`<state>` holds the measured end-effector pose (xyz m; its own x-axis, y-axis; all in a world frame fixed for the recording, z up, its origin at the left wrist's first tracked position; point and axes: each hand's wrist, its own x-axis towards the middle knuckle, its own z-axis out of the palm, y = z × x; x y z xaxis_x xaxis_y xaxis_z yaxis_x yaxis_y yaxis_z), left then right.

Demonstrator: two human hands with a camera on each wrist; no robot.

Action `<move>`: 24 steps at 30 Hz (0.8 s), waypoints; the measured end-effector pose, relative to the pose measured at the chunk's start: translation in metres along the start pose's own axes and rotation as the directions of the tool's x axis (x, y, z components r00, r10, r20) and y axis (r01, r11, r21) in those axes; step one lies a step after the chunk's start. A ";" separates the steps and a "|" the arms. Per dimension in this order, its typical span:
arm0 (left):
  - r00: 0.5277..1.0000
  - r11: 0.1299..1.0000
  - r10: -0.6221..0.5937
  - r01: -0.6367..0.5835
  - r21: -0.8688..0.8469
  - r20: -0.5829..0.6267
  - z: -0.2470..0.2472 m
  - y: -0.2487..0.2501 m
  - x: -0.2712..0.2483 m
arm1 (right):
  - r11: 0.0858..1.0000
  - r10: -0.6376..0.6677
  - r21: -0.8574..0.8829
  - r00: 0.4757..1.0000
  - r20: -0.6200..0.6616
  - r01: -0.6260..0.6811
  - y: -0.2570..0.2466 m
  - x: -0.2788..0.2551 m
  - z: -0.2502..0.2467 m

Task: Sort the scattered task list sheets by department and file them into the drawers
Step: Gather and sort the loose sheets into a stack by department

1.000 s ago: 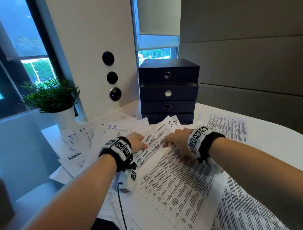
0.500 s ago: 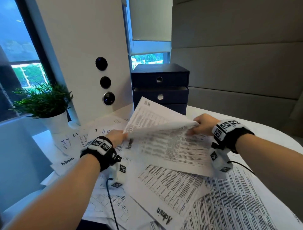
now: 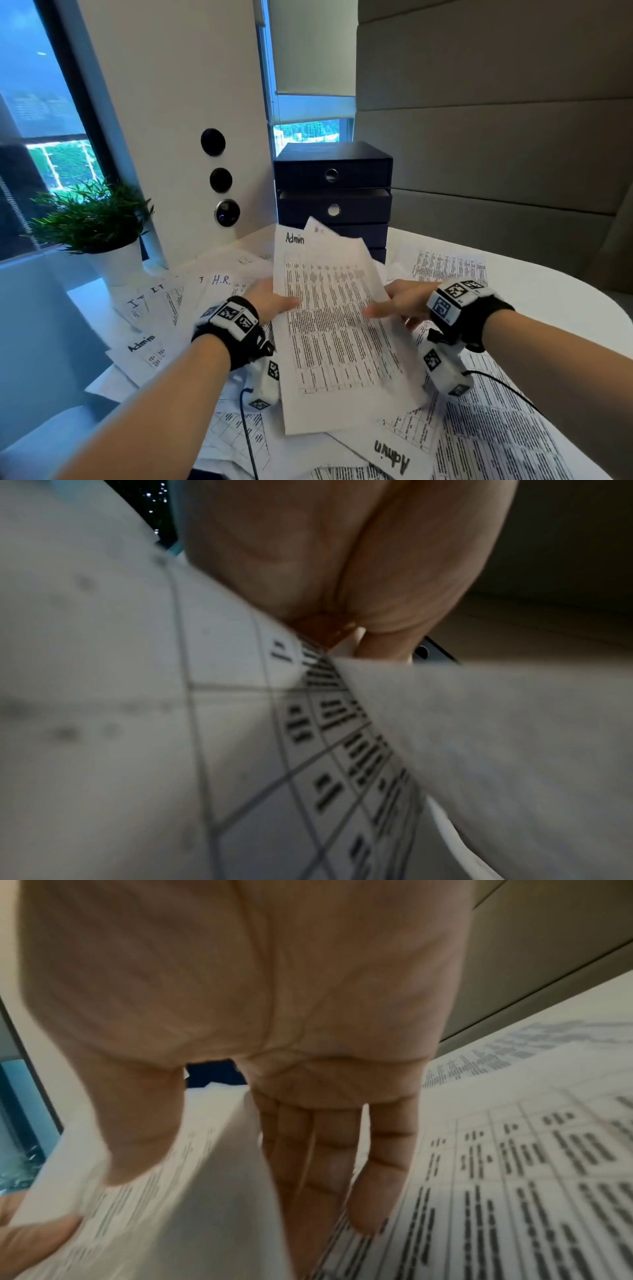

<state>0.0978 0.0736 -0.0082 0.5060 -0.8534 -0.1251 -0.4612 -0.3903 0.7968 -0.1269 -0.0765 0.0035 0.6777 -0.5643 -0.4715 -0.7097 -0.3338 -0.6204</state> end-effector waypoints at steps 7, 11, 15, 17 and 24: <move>0.998 0.992 0.058 -0.058 -0.115 0.001 -0.004 -0.002 0.001 | 0.976 0.139 0.207 0.927 -0.349 -0.069 0.020 0.011 -0.003; 0.996 0.996 0.090 -0.090 0.022 0.003 0.005 -0.006 0.005 | 0.962 0.187 0.259 0.900 -0.394 -0.086 0.034 -0.002 -0.011; 0.986 0.987 0.152 -0.149 0.053 -0.065 0.001 0.004 0.003 | 0.995 0.088 0.074 0.918 -0.387 -0.064 0.027 -0.035 -0.019; 0.977 0.982 0.185 -0.180 0.060 -0.107 -0.009 0.009 0.003 | 0.997 0.067 0.046 0.934 -0.352 -0.054 0.028 -0.047 -0.028; 0.975 0.979 0.206 -0.206 0.013 -0.088 -0.028 0.010 -0.005 | 0.889 -0.061 -0.450 0.951 -0.302 -0.086 0.011 -0.054 -0.035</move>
<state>0.1107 0.0834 0.0171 0.4626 -0.8816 0.0944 -0.5648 -0.2109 0.7978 -0.1775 -0.0760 0.0440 0.6293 -0.7449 -0.2215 -0.7761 -0.5877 -0.2286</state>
